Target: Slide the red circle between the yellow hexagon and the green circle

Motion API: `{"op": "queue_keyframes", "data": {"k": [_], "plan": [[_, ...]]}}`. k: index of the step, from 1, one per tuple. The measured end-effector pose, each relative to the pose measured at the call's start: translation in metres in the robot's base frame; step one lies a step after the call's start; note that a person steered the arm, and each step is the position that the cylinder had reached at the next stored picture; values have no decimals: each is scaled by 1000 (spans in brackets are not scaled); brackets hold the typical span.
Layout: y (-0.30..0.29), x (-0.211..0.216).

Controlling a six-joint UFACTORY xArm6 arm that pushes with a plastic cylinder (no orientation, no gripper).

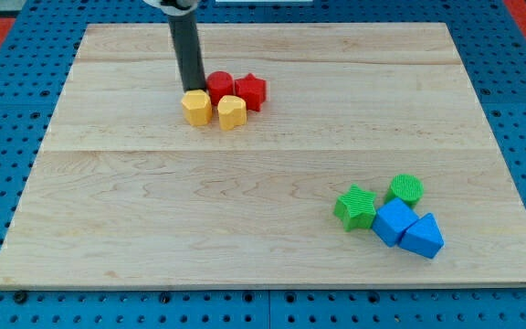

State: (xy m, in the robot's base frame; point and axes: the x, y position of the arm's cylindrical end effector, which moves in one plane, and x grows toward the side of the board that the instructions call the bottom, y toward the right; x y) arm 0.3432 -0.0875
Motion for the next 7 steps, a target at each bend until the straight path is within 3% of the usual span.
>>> {"op": "queue_keyframes", "data": {"k": [2, 3, 5, 6, 7], "plan": [[-80, 26], [-39, 61], [21, 41], [13, 97], [84, 184]]}}
